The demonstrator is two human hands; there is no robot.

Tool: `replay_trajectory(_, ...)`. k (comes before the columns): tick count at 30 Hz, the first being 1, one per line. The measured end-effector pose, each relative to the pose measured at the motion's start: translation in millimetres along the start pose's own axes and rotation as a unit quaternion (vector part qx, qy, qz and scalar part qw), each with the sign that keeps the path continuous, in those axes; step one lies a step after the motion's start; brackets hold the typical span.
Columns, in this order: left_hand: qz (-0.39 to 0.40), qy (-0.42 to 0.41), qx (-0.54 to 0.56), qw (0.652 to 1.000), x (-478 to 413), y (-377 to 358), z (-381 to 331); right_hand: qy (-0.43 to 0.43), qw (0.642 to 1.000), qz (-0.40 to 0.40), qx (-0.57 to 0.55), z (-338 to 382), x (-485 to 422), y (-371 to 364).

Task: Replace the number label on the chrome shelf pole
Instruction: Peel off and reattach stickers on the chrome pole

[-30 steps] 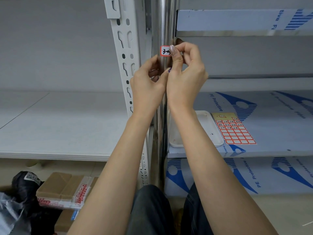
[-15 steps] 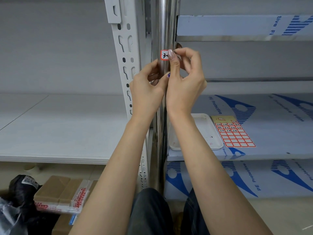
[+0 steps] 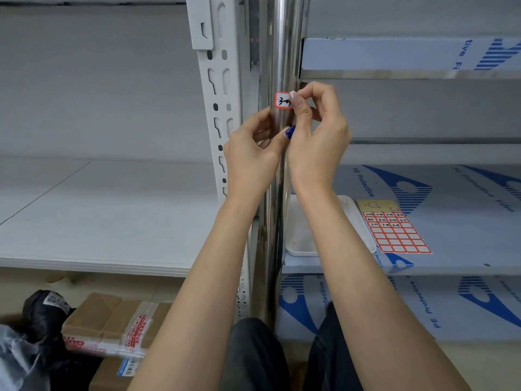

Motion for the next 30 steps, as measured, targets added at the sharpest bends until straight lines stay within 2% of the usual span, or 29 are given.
replay_trajectory(10,0.001,0.014,0.003,1.000,0,1,0,-0.026,0.997,0.065,-0.029,0,-2,4)
replay_trajectory(17,0.009,0.016,-0.016,1.000,0,2,1,-0.089,0.987,0.065,-0.121,-7,-2,7)
replay_trajectory(21,-0.001,-0.024,-0.117,0.993,1,2,-8,-0.118,0.976,0.099,-0.154,-7,-1,8)
replay_trajectory(25,-0.102,-0.114,-0.225,0.962,8,4,-33,-0.186,0.949,0.139,-0.215,-9,-5,12)
replay_trajectory(27,-0.091,-0.100,-0.270,0.953,5,0,-46,-0.216,0.936,0.143,-0.240,-10,-6,15)
replay_trajectory(30,-0.068,-0.068,-0.383,0.919,-3,-7,-53,-0.229,0.927,0.144,-0.258,-10,-4,18)
Point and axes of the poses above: each hand's wrist, its own x-axis away from the middle knuckle, its own y-axis out of the back of the hand, z = x × y, the point moved 5 cm from there along -x, towards the middle knuckle, and after that the axes turned 11 degrees about z, right-handed, at the moved point
